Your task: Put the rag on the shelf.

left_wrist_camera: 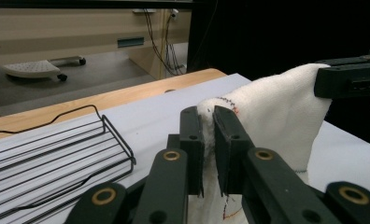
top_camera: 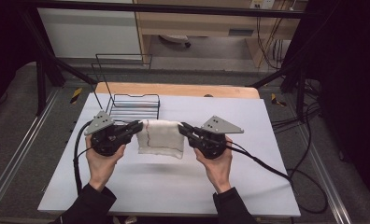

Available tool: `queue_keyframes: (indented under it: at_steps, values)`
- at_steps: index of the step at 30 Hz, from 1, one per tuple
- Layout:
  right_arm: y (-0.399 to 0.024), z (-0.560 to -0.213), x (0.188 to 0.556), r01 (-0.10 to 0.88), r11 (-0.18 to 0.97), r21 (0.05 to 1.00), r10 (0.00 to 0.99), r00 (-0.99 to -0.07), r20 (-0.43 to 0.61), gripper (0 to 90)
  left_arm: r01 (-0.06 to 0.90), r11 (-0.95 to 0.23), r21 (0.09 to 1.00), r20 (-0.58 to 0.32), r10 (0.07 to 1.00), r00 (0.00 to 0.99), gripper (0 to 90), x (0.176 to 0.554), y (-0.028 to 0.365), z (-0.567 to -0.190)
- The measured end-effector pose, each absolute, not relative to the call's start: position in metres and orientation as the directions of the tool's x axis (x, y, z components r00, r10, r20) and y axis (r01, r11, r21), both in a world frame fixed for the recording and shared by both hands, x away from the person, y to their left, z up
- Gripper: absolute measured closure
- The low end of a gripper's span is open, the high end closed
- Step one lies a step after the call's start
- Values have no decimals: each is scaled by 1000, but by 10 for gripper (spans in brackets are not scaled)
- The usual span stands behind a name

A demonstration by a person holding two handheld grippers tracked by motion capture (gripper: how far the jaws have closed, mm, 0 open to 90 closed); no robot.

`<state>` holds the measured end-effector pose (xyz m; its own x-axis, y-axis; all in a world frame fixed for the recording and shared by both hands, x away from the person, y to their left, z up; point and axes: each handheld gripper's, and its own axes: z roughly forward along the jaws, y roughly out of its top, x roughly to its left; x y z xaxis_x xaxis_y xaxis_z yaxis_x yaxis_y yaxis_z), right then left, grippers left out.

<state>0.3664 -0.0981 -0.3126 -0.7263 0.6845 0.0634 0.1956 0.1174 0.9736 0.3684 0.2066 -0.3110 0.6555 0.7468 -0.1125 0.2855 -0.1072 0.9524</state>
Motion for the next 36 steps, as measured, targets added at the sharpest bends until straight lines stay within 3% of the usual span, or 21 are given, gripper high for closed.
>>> queue_keyframes:
  at_steps: [36]
  values:
    - [-32, -263, 389, 72, 92, 993, 665, -747, -7, 835, 172, -7, 985, -97, 800, 592, 825, 377, 268, -264]
